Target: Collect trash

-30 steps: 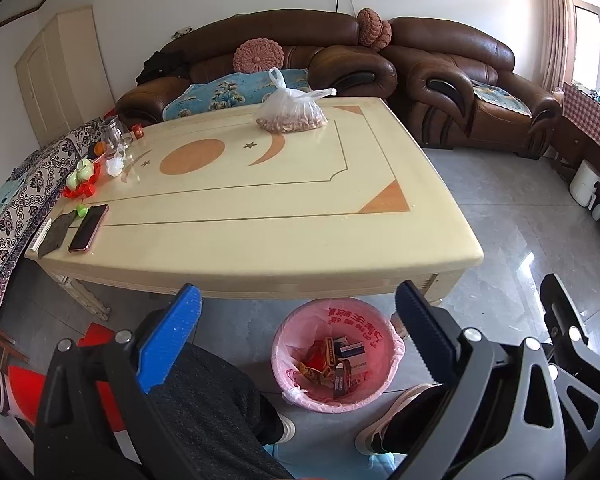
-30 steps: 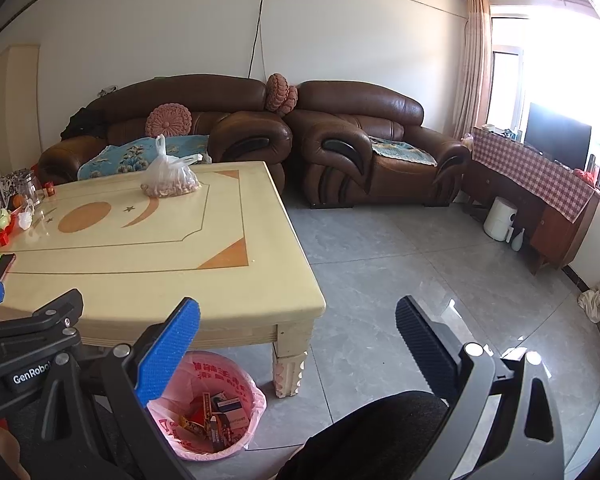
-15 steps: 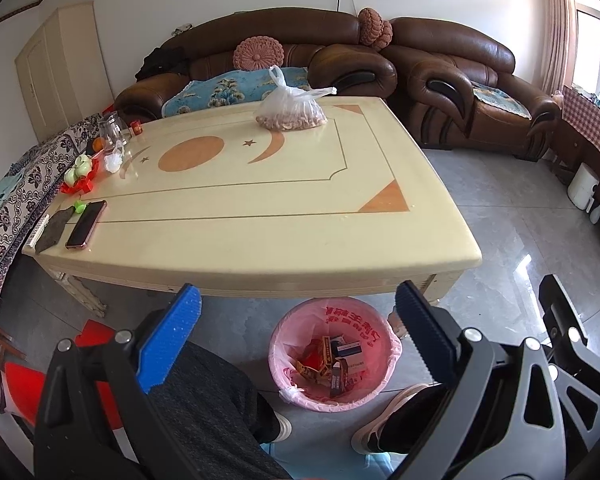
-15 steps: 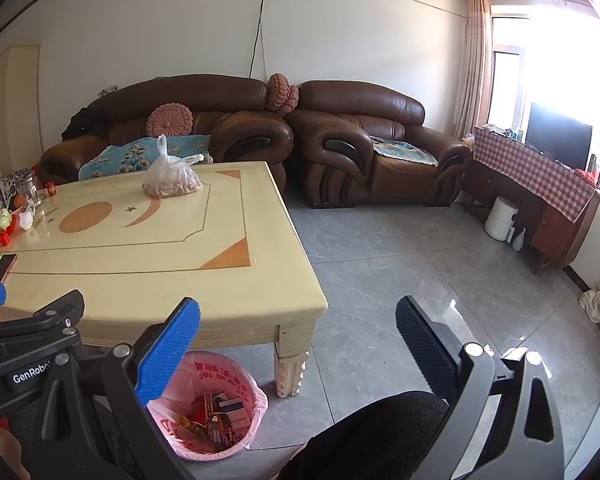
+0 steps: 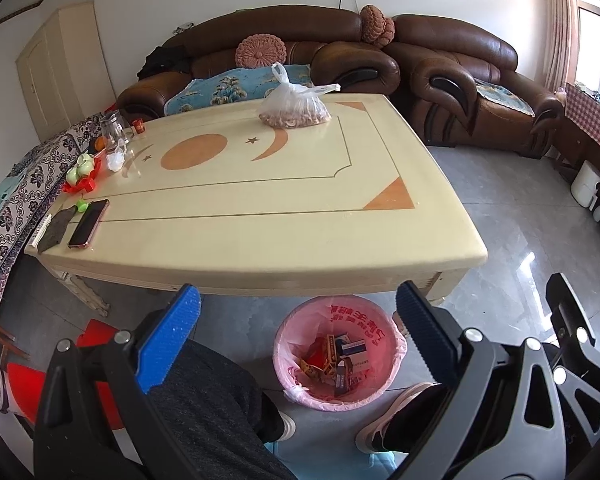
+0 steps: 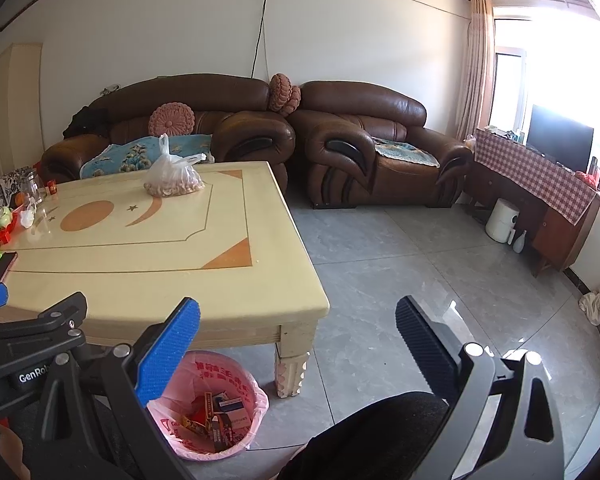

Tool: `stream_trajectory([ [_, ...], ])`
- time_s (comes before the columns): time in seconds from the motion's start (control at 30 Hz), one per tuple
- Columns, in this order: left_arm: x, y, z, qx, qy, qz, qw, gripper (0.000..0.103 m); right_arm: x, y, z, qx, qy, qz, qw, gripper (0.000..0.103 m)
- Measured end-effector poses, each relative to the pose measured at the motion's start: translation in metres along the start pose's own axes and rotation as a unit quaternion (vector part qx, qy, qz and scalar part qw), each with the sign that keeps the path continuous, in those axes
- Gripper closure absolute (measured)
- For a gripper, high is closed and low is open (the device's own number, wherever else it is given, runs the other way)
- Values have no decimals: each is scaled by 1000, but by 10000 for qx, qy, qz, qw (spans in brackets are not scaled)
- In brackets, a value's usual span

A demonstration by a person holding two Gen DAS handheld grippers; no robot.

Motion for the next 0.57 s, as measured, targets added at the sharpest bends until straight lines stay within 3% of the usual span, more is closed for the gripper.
stream_trajectory([
  [0.57, 5, 2, -2, -35, 222, -166, 9996, 7, 4, 1, 0, -13, 34, 52, 10000, 7],
])
Point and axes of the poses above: each gripper's, at about its wrist camera, not at the fingertips, and x roughly the way its jaws point, y to its left, z to its top, the point moved 4 cm from there along x, roughly the way its jaws point, and after that the axes turned 5 degrees about -y, right-handed, at the moved point
